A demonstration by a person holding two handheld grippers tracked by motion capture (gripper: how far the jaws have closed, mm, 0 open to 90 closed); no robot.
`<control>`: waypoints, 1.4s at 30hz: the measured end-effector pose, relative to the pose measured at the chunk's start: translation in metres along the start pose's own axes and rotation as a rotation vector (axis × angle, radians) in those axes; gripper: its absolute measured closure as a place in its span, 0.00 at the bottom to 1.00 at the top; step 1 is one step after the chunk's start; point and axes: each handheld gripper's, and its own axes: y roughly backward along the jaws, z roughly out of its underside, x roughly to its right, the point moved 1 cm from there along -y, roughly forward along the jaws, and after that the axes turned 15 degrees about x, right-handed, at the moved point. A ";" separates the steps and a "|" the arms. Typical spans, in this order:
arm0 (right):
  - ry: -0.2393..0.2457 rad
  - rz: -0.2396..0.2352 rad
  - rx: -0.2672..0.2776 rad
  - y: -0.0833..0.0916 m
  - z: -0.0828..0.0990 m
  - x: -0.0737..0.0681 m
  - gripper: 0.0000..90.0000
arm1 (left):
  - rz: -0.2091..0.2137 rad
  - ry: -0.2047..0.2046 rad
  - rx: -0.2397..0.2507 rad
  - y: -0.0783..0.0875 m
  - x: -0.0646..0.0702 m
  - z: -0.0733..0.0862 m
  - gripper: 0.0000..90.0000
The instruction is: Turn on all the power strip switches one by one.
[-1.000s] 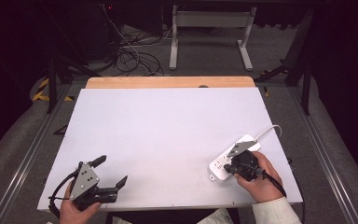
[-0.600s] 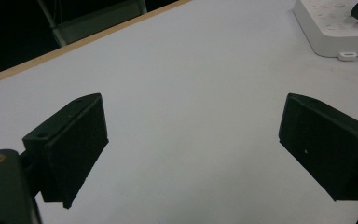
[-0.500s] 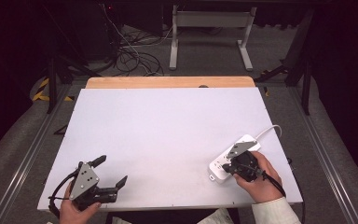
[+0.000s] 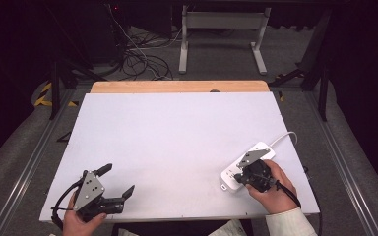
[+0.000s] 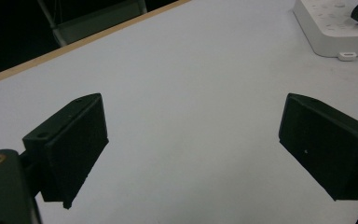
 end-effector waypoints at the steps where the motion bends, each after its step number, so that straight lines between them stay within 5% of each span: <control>1: 0.000 0.001 0.000 0.000 0.000 0.000 1.00 | 0.000 0.000 0.000 0.000 0.000 0.000 0.09; 28: 0.012 0.046 -0.041 -0.005 -0.001 -0.005 1.00 | -0.003 -0.004 -0.003 0.000 0.001 0.000 0.09; 32: 0.013 0.052 0.021 0.002 -0.001 -0.002 1.00 | -0.004 0.004 -0.004 0.000 0.000 0.000 0.09; 33: -0.005 0.045 0.100 0.016 -0.005 0.002 1.00 | -0.004 0.005 -0.005 -0.001 0.000 0.001 0.09; 35: -0.007 0.052 0.154 0.027 -0.010 0.004 1.00 | -0.007 0.001 -0.005 -0.002 -0.001 0.001 0.09; 42: -0.010 0.060 0.154 0.028 -0.010 0.004 1.00 | -0.010 -0.006 -0.007 -0.002 0.000 0.000 0.09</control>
